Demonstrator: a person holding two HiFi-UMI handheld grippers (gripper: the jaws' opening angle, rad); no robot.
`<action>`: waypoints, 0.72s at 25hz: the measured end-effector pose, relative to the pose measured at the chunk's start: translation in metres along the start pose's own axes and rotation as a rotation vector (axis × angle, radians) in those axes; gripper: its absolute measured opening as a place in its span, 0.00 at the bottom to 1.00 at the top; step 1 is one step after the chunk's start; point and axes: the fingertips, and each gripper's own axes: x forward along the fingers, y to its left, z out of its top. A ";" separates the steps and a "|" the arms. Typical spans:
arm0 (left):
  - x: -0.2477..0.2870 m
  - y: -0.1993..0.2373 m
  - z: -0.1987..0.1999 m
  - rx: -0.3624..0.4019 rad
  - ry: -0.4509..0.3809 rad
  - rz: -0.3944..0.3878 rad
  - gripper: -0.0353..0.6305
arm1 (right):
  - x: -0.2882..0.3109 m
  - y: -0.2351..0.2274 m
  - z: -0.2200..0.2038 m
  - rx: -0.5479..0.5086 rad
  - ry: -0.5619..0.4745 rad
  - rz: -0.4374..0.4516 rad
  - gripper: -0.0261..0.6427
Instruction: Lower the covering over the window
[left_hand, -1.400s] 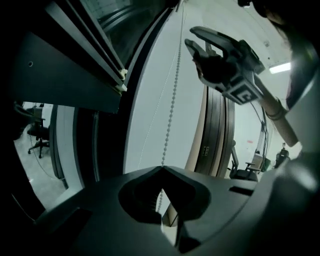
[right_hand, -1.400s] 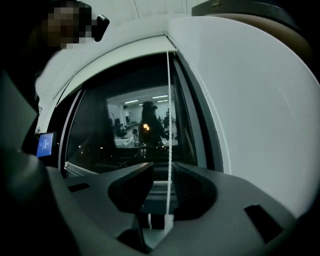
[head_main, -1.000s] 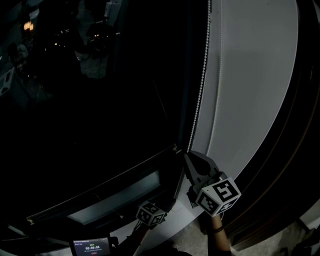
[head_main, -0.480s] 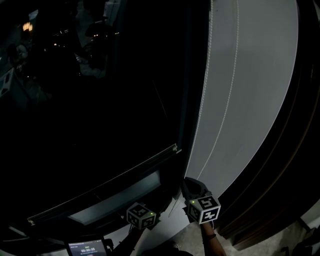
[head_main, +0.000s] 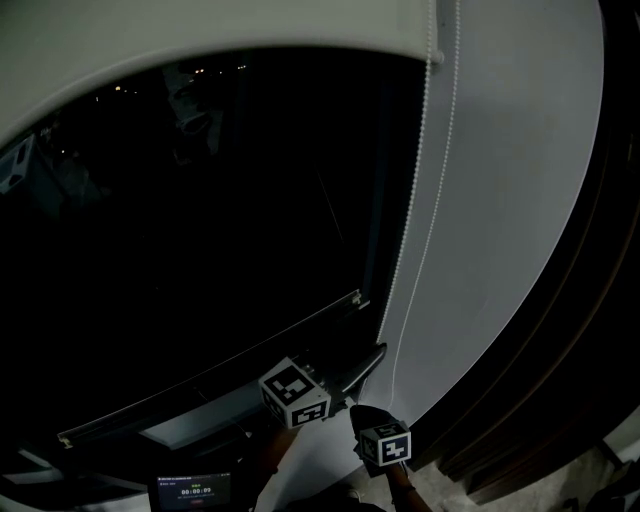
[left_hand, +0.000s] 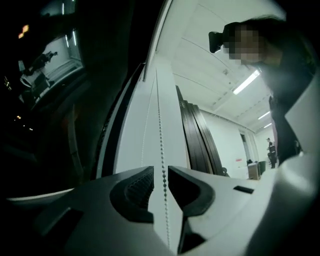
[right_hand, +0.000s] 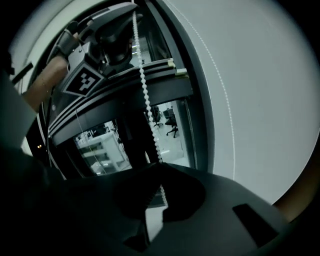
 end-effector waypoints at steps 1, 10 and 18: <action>0.003 -0.004 0.001 0.011 0.004 -0.010 0.16 | -0.002 0.002 0.000 0.006 -0.002 0.003 0.06; -0.005 -0.005 0.005 -0.089 -0.099 0.002 0.08 | -0.011 -0.004 -0.006 -0.008 -0.024 0.005 0.06; -0.016 0.008 -0.039 -0.105 -0.007 0.048 0.07 | -0.047 0.009 0.043 -0.067 -0.136 0.010 0.06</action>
